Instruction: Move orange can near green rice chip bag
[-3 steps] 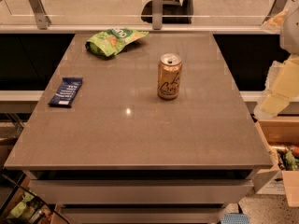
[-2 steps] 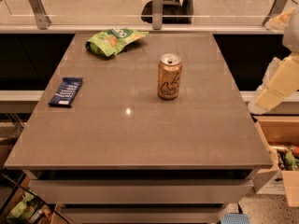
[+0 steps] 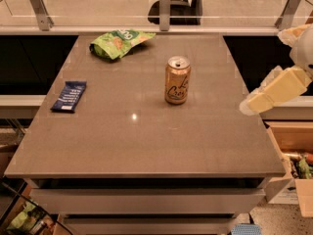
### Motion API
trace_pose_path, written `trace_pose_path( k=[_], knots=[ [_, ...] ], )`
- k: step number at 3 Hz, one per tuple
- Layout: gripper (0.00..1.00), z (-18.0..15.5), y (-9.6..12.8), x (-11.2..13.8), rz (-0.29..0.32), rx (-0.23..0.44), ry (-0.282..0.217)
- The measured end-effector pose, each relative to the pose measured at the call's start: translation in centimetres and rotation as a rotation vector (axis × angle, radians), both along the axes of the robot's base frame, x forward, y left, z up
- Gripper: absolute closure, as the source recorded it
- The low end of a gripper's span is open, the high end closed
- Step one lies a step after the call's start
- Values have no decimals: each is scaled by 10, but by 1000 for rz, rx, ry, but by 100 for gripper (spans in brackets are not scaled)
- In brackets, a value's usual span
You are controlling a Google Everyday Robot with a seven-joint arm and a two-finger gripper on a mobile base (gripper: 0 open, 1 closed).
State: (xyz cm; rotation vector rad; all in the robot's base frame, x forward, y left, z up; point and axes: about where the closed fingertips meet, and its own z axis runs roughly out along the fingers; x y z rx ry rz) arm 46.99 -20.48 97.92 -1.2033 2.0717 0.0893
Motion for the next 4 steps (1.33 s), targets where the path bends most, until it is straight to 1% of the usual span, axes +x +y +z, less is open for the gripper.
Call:
trace_pose_path(
  k=[1,2,3,4],
  knots=[
    [0,-15,7,6,-36,125,-41],
    [0,-28,19,13,-63,232,-76],
    [0,-28,19,13,-62,231,-75],
    [0,-29,19,14,-69,255,-82]
  ],
)
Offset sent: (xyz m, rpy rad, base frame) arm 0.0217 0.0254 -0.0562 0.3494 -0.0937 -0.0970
